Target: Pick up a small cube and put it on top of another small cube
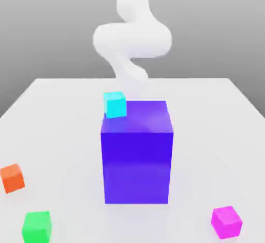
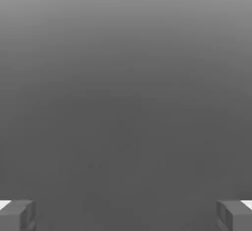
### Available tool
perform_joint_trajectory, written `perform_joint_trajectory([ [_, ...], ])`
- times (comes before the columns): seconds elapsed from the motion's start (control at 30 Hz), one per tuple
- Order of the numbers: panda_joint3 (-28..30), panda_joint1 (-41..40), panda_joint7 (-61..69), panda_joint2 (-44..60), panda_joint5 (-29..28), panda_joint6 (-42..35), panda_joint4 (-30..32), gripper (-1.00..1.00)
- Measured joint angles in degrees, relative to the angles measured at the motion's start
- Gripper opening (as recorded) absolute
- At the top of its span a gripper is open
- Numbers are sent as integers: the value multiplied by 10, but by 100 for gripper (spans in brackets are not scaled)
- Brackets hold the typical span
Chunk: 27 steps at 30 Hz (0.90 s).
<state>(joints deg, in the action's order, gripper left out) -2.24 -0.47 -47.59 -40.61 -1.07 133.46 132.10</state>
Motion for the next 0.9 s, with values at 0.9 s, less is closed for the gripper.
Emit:
perform_joint_trajectory([
  [0.9,-150,56,-195,558,-123,185,36,0],
])
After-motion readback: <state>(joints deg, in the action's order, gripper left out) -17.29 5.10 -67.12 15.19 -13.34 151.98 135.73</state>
